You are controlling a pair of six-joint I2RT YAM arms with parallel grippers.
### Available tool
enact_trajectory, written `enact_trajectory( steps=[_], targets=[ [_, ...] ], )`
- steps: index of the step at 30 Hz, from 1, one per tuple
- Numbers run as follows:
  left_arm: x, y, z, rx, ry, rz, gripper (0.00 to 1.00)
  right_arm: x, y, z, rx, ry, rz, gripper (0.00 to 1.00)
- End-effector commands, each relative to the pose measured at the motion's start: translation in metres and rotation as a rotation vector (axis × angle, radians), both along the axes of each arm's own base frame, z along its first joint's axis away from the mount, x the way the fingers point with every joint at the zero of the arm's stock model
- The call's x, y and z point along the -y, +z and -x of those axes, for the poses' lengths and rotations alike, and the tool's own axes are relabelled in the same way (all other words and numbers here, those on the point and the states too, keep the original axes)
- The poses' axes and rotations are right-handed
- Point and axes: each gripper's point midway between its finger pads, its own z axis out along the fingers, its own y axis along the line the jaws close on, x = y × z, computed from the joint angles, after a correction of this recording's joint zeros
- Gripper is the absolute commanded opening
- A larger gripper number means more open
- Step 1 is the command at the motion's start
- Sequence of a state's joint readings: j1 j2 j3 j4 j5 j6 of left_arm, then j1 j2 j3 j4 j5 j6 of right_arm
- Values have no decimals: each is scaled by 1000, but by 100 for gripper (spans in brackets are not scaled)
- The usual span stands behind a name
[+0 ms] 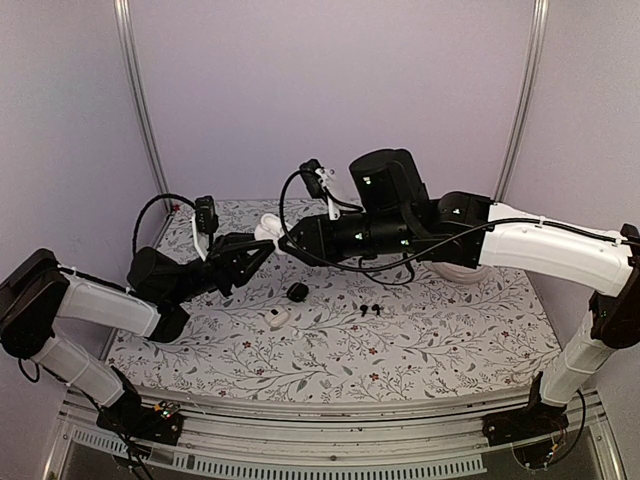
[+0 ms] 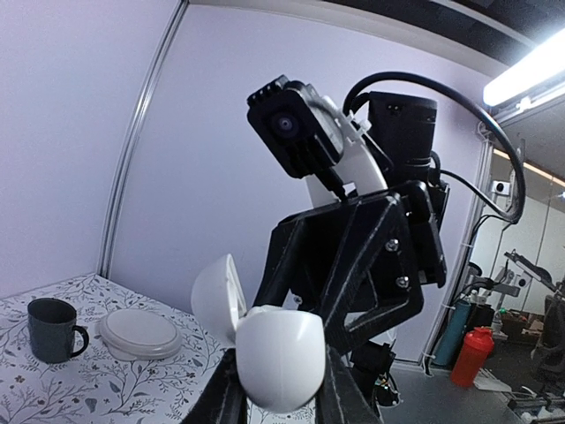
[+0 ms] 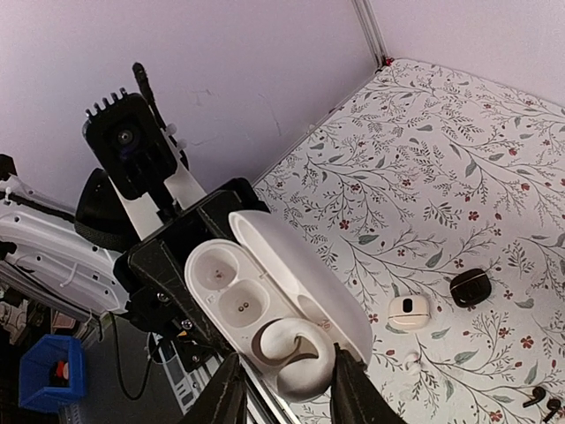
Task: Insert the wireless bluetooth earbuds into the charging case
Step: Place the left earbud in the right side groove of the charging case.
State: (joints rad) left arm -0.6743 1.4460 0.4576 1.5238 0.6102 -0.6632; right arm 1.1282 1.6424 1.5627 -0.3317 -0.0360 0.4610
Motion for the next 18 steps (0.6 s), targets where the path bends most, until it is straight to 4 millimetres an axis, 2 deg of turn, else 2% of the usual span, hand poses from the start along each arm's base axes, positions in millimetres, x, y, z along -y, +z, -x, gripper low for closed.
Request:
enact_trajectory(
  steps=[1,7,18],
  targets=[
    [-24,69,40,259,-24,234,0,-3,-22,0,17,8,80,35],
    [-24,72,38,245,-28,243,0,-5,-25,0,35,13,114,36],
    [-29,82,39,251,-19,274,0,11,-42,-5,34,-34,219,43]
  ],
)
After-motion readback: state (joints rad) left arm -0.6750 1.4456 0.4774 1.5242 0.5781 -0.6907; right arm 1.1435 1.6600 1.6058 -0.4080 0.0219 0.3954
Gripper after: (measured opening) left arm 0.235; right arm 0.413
